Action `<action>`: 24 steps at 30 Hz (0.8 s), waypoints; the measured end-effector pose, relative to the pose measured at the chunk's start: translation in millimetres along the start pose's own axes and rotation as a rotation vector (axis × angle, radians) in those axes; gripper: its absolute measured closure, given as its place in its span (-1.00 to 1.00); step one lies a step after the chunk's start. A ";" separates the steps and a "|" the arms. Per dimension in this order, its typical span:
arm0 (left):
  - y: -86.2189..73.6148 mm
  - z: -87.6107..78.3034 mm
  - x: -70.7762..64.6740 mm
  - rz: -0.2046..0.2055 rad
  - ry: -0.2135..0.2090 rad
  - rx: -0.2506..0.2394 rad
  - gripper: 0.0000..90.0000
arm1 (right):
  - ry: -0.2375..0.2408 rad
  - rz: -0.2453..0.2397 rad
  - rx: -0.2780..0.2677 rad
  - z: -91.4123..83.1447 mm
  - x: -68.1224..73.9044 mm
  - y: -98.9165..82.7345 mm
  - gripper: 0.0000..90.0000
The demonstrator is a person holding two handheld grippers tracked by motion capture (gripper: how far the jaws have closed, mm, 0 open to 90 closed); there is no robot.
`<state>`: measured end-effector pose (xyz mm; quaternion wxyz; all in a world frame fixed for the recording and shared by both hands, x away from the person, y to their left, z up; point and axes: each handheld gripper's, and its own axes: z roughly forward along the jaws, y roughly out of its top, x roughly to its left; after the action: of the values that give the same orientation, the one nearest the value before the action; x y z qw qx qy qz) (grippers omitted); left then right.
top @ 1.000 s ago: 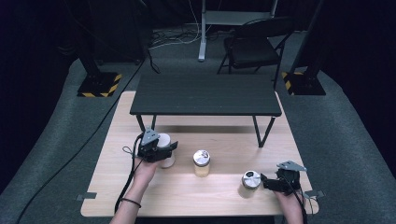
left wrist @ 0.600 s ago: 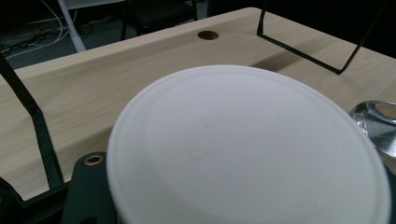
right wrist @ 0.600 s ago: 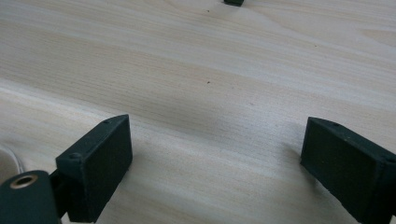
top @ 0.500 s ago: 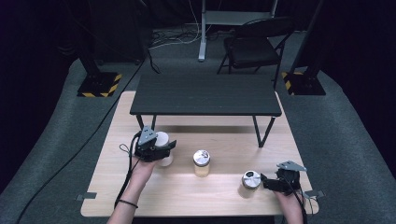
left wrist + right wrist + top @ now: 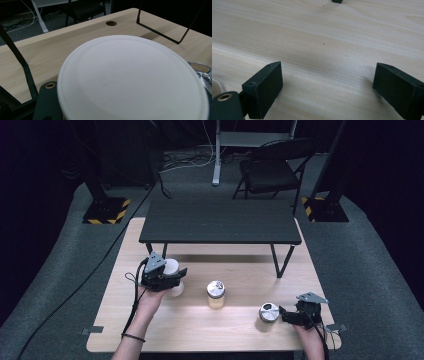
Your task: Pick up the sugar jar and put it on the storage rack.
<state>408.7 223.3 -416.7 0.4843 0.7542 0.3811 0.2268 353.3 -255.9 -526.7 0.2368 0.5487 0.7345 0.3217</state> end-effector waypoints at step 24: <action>24.4 -15.7 -1.1 0.012 -0.011 -0.004 -0.21 | 0.002 0.001 -0.001 0.0 -0.2 0.0 -0.82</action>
<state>405.6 225.3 -388.0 0.4864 0.7566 0.3737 0.2263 353.3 -256.1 -526.7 0.2362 0.5487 0.7342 0.3226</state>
